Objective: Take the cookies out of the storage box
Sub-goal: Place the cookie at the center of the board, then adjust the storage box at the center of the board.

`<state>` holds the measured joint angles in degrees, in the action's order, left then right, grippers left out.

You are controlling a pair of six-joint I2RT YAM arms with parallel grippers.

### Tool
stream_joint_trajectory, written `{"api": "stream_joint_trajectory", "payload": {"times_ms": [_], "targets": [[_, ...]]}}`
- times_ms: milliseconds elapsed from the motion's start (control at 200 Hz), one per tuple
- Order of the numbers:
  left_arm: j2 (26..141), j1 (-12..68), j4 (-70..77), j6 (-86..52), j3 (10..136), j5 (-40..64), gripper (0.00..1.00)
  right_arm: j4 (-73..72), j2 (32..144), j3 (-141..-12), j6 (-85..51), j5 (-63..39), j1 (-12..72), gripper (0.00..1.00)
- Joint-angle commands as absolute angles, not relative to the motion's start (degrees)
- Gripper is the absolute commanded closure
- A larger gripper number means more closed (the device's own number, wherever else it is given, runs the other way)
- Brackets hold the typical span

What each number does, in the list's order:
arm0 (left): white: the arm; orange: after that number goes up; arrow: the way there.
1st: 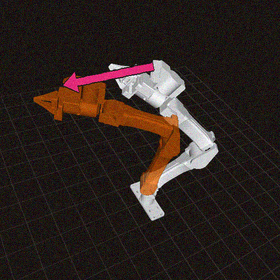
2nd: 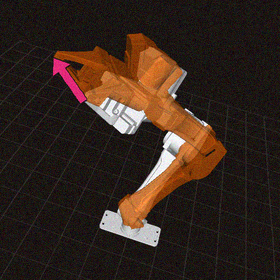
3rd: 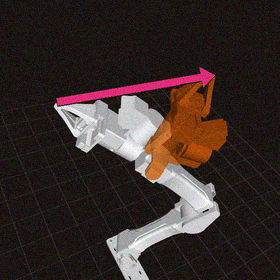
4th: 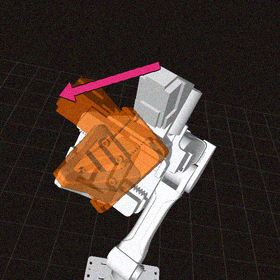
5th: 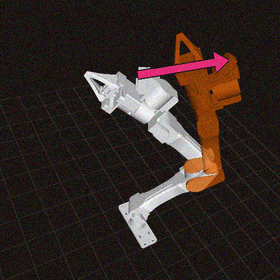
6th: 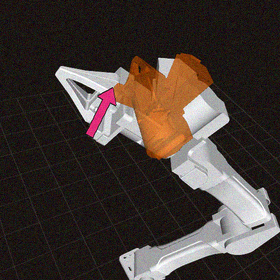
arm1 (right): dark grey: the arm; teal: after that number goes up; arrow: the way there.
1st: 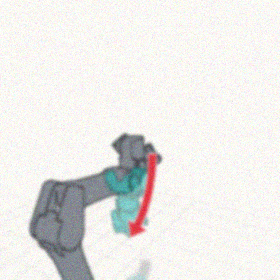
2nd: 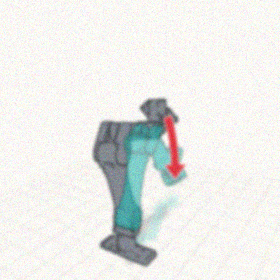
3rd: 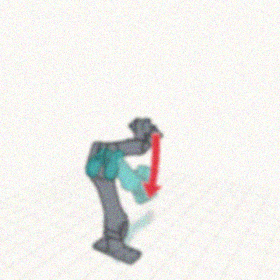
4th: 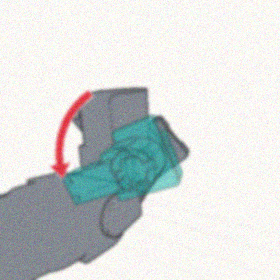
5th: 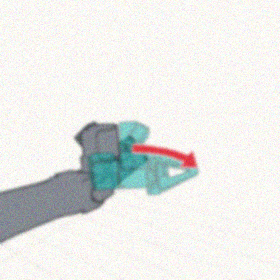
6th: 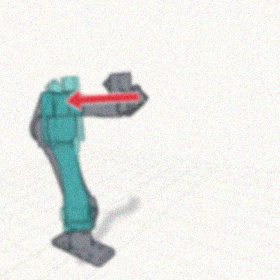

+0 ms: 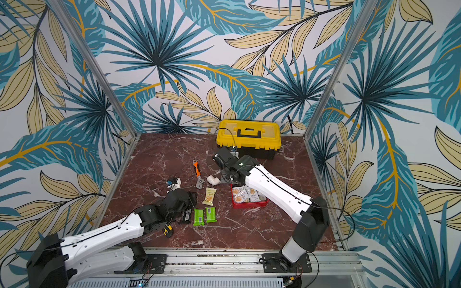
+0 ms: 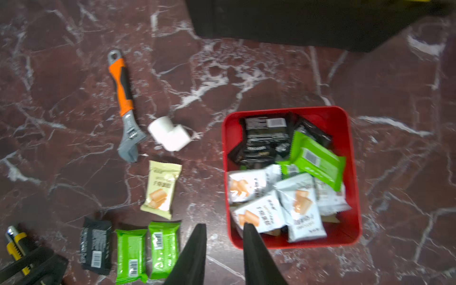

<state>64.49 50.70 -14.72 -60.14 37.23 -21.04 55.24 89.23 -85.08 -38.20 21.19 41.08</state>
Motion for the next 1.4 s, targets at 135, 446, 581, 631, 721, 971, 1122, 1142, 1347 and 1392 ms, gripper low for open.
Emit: {"api": "stream_joint_trajectory", "payload": {"times_ms": [135, 446, 581, 631, 721, 971, 1122, 1142, 1347, 1392], "targets": [[82.9, 54.9, -7.4, -54.2, 51.8, -15.1, 0.40, 52.5, 73.0, -67.5, -41.7, 16.2, 30.5, 0.69], [101.0, 54.8, -14.6, -50.8, 69.1, -17.0, 0.36, 52.3, 62.7, -58.2, -43.2, 14.1, 24.6, 0.69], [106.4, 54.5, -18.4, -49.2, 75.0, -17.4, 0.37, 52.3, 62.5, -57.4, -43.1, 13.5, 24.2, 0.69], [108.0, 54.2, -18.8, -48.8, 76.6, -17.2, 0.39, 52.3, 62.5, -57.3, -42.9, 13.5, 24.1, 0.69], [110.7, 53.6, -20.3, -48.3, 79.3, -17.3, 0.42, 52.2, 62.7, -57.3, -42.5, 13.5, 23.9, 0.69], [115.9, 52.2, -22.4, -47.2, 84.2, -17.7, 0.54, 52.1, 62.9, -56.8, -41.7, 12.8, 23.0, 0.69], [117.1, 51.3, -22.8, -46.8, 85.2, -18.3, 0.68, 51.9, 62.8, -56.3, -41.5, 12.4, 22.7, 0.69], [117.1, 51.2, -22.8, -46.7, 85.2, -18.3, 0.69, 51.8, 62.8, -56.3, -41.5, 12.3, 22.6, 0.69], [117.7, 50.0, -23.2, -43.5, 86.4, -19.3, 0.78, 51.4, 62.9, -56.0, -40.8, 11.5, 22.1, 0.69], [118.0, 49.7, -23.3, -42.4, 86.7, -19.3, 0.80, 51.4, 62.9, -55.8, -40.7, 11.3, 21.9, 0.69]]}}
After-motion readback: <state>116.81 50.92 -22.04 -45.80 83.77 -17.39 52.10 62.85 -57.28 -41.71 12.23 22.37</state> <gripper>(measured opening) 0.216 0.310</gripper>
